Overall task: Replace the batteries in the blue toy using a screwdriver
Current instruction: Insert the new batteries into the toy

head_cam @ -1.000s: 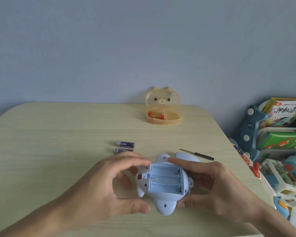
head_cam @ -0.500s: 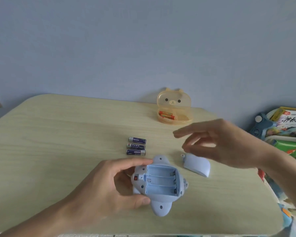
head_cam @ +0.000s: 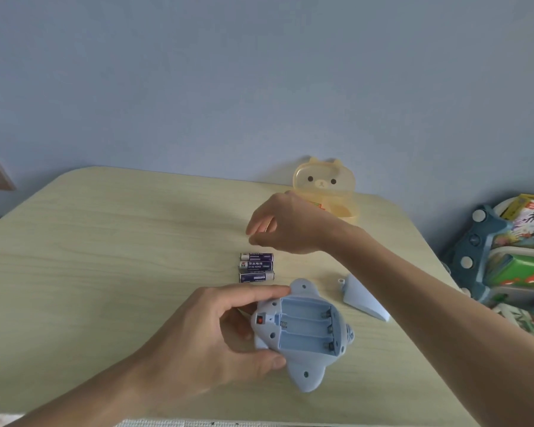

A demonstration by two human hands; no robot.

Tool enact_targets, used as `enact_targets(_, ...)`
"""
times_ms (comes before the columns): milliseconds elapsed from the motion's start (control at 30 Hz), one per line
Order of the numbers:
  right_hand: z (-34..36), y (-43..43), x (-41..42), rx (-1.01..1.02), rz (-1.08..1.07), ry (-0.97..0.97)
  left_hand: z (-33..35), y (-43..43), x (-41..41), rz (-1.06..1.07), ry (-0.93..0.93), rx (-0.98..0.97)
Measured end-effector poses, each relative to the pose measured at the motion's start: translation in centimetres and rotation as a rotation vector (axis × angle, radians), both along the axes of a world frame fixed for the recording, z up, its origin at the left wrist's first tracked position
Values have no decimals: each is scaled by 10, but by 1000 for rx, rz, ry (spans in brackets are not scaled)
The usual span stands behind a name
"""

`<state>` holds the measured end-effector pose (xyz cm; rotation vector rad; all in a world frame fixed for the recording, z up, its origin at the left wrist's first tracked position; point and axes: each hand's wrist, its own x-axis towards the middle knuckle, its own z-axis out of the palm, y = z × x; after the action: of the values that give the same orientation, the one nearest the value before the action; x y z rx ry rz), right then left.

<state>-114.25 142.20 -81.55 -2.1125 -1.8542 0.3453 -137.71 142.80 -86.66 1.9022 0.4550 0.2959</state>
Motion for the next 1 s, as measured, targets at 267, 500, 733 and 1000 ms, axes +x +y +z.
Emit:
enact_targets(267, 5, -9, -9, -80, 71, 34, 1, 1, 0, -9, -17, -7)
enact_targets(500, 5, -20, -7, -175, 137, -39, 4, 1, 1, -5, -18, 3)
enact_targets(733, 31, -60, -6, 141, 77, 227, 4, 1, 2, -9, -21, -43)
enact_targets(1000, 23, -159, -25, 407, 206, 294, 4, -2, 1, -18, -23, -38)
